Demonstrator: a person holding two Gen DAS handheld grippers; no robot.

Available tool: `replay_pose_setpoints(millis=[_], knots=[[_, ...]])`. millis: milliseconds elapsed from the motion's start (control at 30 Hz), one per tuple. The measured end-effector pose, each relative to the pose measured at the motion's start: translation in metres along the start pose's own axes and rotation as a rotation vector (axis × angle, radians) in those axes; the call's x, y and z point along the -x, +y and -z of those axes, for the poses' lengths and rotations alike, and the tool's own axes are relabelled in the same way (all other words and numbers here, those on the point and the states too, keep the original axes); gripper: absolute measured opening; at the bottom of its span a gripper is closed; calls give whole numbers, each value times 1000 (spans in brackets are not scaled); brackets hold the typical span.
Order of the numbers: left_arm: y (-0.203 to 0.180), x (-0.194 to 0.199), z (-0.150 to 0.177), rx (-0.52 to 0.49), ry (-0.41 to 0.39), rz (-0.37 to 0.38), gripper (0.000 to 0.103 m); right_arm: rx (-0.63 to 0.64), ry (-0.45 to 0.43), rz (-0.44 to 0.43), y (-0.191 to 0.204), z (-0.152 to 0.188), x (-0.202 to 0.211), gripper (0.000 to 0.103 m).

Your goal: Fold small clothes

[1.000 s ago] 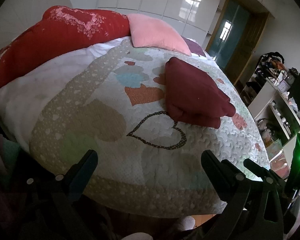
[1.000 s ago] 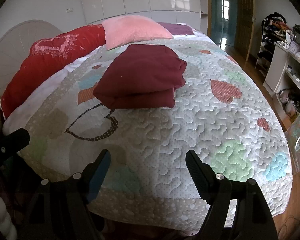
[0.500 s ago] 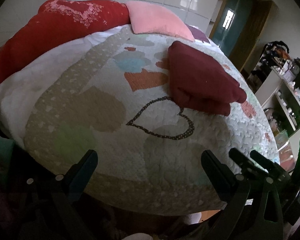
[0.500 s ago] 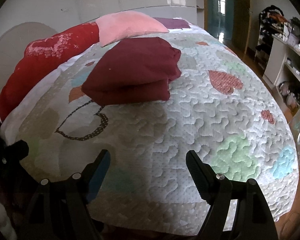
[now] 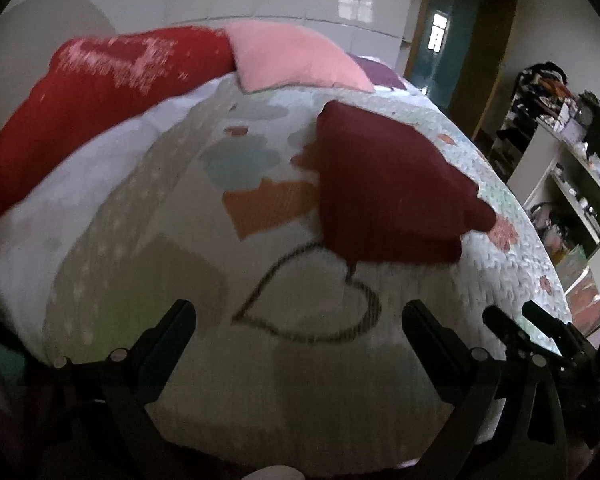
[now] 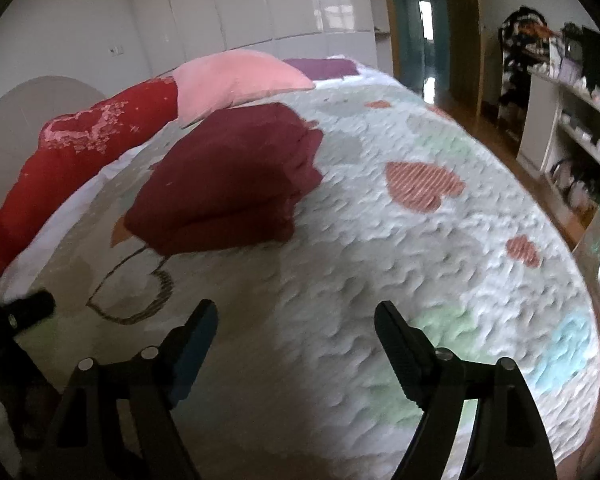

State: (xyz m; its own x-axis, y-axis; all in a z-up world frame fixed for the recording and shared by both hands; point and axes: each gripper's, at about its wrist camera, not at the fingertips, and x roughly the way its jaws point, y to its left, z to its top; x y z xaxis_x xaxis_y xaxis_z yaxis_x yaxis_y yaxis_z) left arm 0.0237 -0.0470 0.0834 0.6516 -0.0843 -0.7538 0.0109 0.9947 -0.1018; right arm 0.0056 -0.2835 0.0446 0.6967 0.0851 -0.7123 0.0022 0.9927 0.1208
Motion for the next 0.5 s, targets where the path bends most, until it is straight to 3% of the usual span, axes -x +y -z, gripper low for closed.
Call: replay_pose_setpoints(millis=[233,400,500], knots=[[-14,-17,-24,-34,-5,7,103,14,7,-5,-5,-18,-13,86],[-11,-39,-26,22,77,55,103,28,25,-15,-1,-24,-27,86],[-9,-47,-23,30,113,37,103,40,26,-18,3,-27,-32,86]])
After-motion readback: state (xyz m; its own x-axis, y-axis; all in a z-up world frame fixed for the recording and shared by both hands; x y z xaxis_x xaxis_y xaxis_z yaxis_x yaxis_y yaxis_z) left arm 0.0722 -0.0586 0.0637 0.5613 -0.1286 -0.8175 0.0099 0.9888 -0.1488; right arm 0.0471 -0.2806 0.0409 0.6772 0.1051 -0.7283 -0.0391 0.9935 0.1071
